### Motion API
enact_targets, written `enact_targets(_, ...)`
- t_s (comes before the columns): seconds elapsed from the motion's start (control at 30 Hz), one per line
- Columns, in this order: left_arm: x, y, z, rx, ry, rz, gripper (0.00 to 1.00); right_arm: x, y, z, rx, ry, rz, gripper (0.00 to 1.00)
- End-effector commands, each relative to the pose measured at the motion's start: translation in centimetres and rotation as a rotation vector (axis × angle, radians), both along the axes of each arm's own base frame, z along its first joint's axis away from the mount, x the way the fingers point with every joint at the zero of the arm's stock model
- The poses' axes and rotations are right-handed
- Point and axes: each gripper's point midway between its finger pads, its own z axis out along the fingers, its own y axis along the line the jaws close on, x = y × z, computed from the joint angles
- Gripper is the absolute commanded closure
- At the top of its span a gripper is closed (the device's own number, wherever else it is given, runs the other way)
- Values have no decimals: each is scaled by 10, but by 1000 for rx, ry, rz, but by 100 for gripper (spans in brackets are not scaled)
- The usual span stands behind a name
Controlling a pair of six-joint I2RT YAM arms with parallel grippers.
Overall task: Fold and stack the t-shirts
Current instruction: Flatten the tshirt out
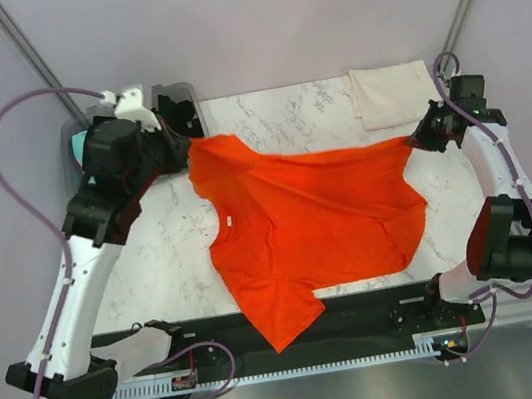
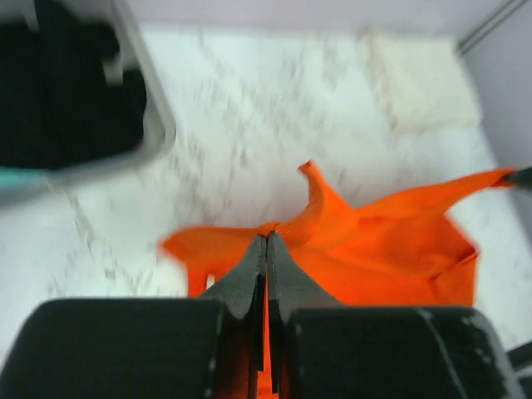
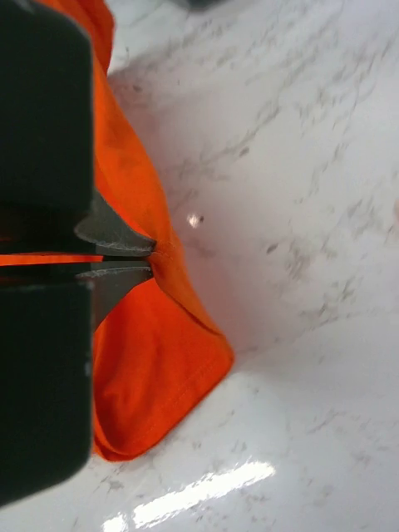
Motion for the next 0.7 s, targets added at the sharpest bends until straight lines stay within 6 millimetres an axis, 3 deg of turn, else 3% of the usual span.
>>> enact_targets(0.0, -3, 20, 125, -17, -333, 41, 98, 20, 18, 87, 59, -243, 36, 100)
enact_targets(0.03, -4, 21, 139, -27, -360, 43, 98, 19, 21, 95, 63, -257, 39, 100)
enact_targets(0.07, -11, 25, 168, -52, -423, 50, 98, 17, 27, 102, 73, -271, 42, 100)
enact_targets(0.23, -40, 34, 235, -99, -594, 29, 98, 2, 44, 160, 83, -389, 71, 100)
enact_targets(0.33, -77, 48, 279, -144, -734, 22, 98, -15, 60, 206, 87, -491, 102, 100)
enact_targets(0.47, -137, 70, 324, -194, -913, 6, 98, -53, 74, 277, 95, -665, 120, 100)
enact_targets(0.5, -165, 81, 335, -211, -974, 6, 98, -65, 76, 298, 95, -712, 119, 100)
enact_targets(0.53, -180, 87, 343, -228, -1014, 8, 98, -76, 78, 312, 98, -749, 115, 100)
enact_targets(0.67, -253, 112, 368, -287, -1182, -14, 98, -141, 85, 380, 75, -956, 105, 100)
